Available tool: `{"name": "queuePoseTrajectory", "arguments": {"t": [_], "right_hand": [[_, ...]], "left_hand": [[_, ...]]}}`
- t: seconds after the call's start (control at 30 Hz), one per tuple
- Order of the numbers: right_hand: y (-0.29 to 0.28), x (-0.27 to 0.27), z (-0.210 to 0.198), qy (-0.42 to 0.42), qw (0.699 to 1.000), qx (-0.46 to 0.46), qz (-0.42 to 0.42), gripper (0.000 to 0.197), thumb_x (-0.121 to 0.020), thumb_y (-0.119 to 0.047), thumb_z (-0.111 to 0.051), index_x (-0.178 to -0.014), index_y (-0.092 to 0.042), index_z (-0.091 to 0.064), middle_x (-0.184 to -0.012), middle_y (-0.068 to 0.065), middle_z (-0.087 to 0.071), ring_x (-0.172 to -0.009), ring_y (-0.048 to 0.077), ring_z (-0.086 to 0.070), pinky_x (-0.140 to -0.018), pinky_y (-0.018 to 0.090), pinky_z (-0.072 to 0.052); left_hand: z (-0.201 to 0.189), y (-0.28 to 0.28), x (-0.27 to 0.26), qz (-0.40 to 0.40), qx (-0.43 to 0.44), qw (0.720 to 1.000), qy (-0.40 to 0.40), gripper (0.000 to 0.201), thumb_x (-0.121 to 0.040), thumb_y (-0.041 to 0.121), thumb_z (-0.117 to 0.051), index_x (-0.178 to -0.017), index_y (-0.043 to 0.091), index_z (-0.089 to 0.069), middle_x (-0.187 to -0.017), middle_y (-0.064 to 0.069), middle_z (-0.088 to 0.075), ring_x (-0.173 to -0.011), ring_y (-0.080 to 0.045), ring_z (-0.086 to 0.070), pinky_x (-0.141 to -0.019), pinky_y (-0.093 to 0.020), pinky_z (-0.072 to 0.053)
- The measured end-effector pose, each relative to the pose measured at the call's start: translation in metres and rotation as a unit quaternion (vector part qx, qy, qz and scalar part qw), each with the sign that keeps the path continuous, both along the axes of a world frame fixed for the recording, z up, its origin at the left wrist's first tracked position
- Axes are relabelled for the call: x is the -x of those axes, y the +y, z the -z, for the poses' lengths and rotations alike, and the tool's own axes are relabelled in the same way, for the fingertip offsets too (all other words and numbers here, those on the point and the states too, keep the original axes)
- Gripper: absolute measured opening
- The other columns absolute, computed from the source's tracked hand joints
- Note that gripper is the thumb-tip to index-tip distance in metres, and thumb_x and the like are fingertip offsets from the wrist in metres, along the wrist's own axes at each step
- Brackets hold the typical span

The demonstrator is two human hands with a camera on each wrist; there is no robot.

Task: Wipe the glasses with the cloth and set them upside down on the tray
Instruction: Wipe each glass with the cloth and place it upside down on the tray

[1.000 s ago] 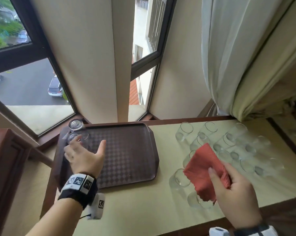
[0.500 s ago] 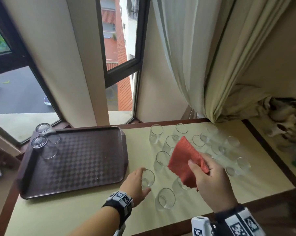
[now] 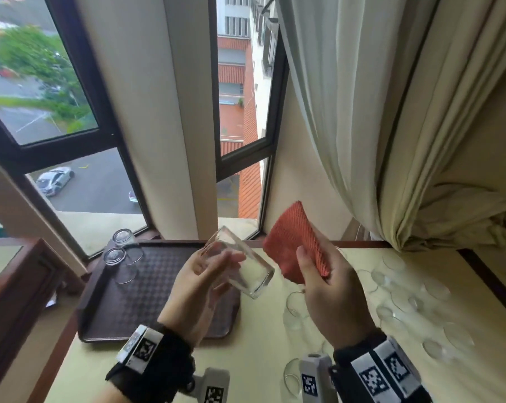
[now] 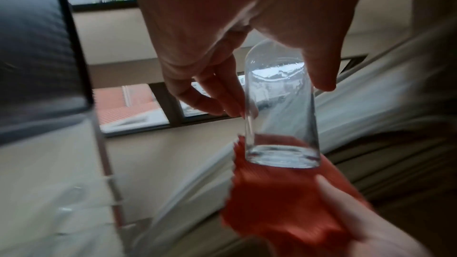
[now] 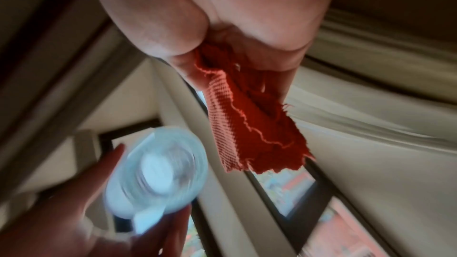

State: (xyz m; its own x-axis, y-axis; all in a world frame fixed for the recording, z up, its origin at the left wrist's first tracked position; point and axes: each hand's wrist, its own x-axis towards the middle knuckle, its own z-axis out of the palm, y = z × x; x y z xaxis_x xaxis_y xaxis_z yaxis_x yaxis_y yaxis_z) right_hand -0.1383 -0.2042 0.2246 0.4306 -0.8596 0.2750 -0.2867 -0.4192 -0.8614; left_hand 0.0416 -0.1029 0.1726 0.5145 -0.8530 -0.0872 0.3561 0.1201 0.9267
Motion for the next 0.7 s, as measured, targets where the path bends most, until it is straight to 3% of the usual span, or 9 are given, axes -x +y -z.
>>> {"name": "queuePoseTrajectory", "arguments": {"t": [0.07, 0.13, 0.17, 0.23, 0.33, 0.43, 0.5, 0.57, 0.7], "right_hand": [[0.006, -0.026, -0.022, -0.04, 0.996, 0.037, -0.073, 0.055, -0.101, -0.036, -0.05, -0.154, -0.031, -0.039, -0.13, -0.034, -0.057, -0.112, -0.021, -0.055, -0.093, 0.005, -0.046], [0.018, -0.049, -0.042, -0.071, 0.982, 0.058, -0.166, 0.059, -0.103, -0.033, -0.044, -0.159, -0.031, -0.027, -0.138, -0.037, -0.051, -0.124, -0.015, -0.052, -0.103, 0.011, -0.044], [0.025, -0.057, -0.05, -0.081, 0.973, 0.075, -0.204, 0.059, -0.105, -0.031, -0.041, -0.16, -0.029, -0.022, -0.15, -0.025, -0.047, -0.137, -0.003, -0.047, -0.112, 0.021, -0.041], [0.041, -0.069, -0.057, -0.097, 0.955, 0.132, -0.245, 0.057, -0.108, -0.021, -0.035, -0.161, -0.018, -0.016, -0.167, -0.004, -0.022, -0.154, 0.015, -0.021, -0.124, 0.033, -0.027], [0.059, -0.079, -0.044, -0.105, 0.942, 0.177, -0.265, 0.058, -0.11, -0.03, -0.028, -0.159, -0.003, -0.013, -0.17, 0.007, -0.001, -0.157, 0.025, -0.005, -0.126, 0.03, -0.016], [0.07, -0.088, -0.036, -0.14, 0.94, 0.166, -0.263, 0.067, -0.108, -0.042, -0.031, -0.158, -0.001, -0.013, -0.17, 0.009, -0.003, -0.157, 0.023, -0.01, -0.123, 0.024, -0.02], [0.069, -0.098, -0.045, -0.181, 0.938, 0.154, -0.251, 0.069, -0.107, -0.041, -0.034, -0.158, -0.001, -0.013, -0.17, 0.006, -0.01, -0.153, 0.017, -0.026, -0.117, 0.022, -0.033], [0.064, -0.109, -0.062, -0.223, 0.94, 0.114, -0.231, 0.066, -0.107, -0.04, -0.037, -0.159, -0.006, -0.014, -0.168, 0.0, -0.019, -0.145, 0.008, -0.039, -0.11, 0.022, -0.043], [0.058, -0.124, -0.077, -0.211, 0.939, 0.15, -0.227, 0.058, -0.106, -0.026, -0.039, -0.16, -0.017, -0.019, -0.165, -0.017, -0.023, -0.149, 0.003, -0.029, -0.122, 0.033, -0.031]], "left_hand": [[-0.037, 0.003, -0.001, 0.002, 0.037, 0.999, 0.01, 0.068, -0.064, 0.07, -0.091, -0.109, 0.02, -0.082, -0.115, -0.022, -0.071, -0.101, -0.032, -0.065, -0.095, -0.044, -0.052], [-0.063, 0.006, -0.001, 0.007, 0.06, 0.998, -0.013, 0.069, -0.083, 0.069, -0.076, -0.124, 0.013, -0.075, -0.126, -0.03, -0.067, -0.111, -0.045, -0.062, -0.104, -0.056, -0.047], [-0.074, 0.008, -0.002, 0.01, 0.062, 0.997, -0.033, 0.069, -0.094, 0.065, -0.064, -0.134, 0.009, -0.069, -0.133, -0.03, -0.065, -0.121, -0.049, -0.061, -0.113, -0.063, -0.043], [-0.092, 0.011, -0.007, 0.004, 0.048, 0.998, -0.044, 0.068, -0.105, 0.063, -0.045, -0.144, 0.01, -0.06, -0.14, -0.021, -0.066, -0.133, -0.038, -0.062, -0.117, -0.062, -0.04], [-0.11, 0.017, -0.019, 0.003, 0.031, 0.997, -0.071, 0.067, -0.105, 0.069, -0.036, -0.144, 0.02, -0.061, -0.134, -0.008, -0.073, -0.126, -0.026, -0.069, -0.113, -0.056, -0.046], [-0.116, 0.022, -0.032, -0.01, 0.016, 0.996, -0.085, 0.067, -0.097, 0.076, -0.05, -0.132, 0.022, -0.067, -0.126, -0.013, -0.073, -0.115, -0.034, -0.072, -0.108, -0.057, -0.052], [-0.117, 0.025, -0.034, 0.002, 0.017, 0.996, -0.082, 0.069, -0.094, 0.074, -0.054, -0.127, 0.016, -0.069, -0.122, -0.022, -0.072, -0.114, -0.042, -0.069, -0.106, -0.057, -0.053], [-0.118, 0.027, -0.032, 0.012, 0.013, 0.995, -0.096, 0.072, -0.092, 0.072, -0.054, -0.127, 0.011, -0.066, -0.123, -0.024, -0.07, -0.117, -0.043, -0.067, -0.109, -0.059, -0.05], [-0.114, 0.024, -0.04, 0.003, 0.02, 0.994, -0.11, 0.08, -0.094, 0.079, -0.049, -0.133, 0.01, -0.062, -0.134, -0.021, -0.066, -0.125, -0.039, -0.064, -0.112, -0.061, -0.048]]}}
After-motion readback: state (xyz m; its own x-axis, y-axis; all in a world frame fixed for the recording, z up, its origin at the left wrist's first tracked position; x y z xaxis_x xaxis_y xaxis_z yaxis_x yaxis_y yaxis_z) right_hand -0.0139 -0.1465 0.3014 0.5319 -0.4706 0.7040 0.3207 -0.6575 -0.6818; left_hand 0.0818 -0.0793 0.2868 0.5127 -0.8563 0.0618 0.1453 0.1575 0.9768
